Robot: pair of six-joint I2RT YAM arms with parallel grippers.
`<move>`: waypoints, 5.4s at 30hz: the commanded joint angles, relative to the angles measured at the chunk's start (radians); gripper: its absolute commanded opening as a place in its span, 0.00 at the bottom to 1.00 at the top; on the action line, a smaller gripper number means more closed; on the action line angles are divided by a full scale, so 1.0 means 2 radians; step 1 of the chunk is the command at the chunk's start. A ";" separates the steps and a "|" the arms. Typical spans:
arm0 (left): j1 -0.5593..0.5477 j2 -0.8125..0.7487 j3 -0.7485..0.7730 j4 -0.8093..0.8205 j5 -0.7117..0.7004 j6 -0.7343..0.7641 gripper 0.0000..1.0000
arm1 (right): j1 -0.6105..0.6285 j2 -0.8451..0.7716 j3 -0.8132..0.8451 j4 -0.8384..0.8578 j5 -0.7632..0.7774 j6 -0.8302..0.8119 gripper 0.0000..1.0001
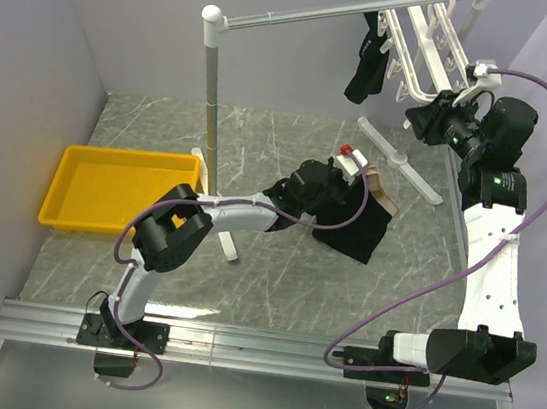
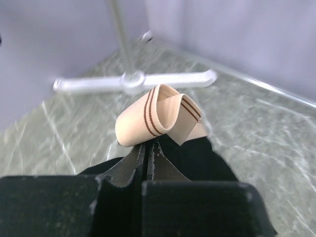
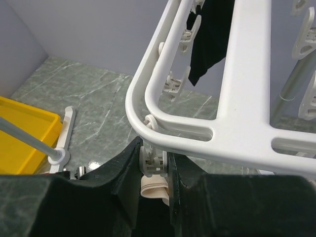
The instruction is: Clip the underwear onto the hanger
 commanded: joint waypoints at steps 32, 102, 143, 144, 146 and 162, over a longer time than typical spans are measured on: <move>0.049 0.026 0.256 -0.164 0.199 -0.176 0.00 | 0.001 -0.019 -0.016 0.031 -0.057 0.048 0.00; 0.055 0.061 0.342 -0.125 0.187 -0.481 0.00 | 0.012 -0.016 -0.026 0.013 -0.033 -0.007 0.00; 0.026 0.061 0.355 -0.124 0.201 -0.470 0.00 | 0.018 -0.032 -0.056 0.077 0.028 0.011 0.00; 0.026 0.060 0.357 -0.124 0.201 -0.465 0.00 | 0.018 -0.030 -0.056 0.074 0.026 0.009 0.00; 0.027 0.060 0.363 -0.125 0.197 -0.460 0.00 | 0.018 -0.028 -0.050 0.062 0.020 0.002 0.00; 0.032 0.061 0.378 -0.122 0.197 -0.442 0.00 | 0.018 -0.027 -0.039 0.053 0.037 0.002 0.27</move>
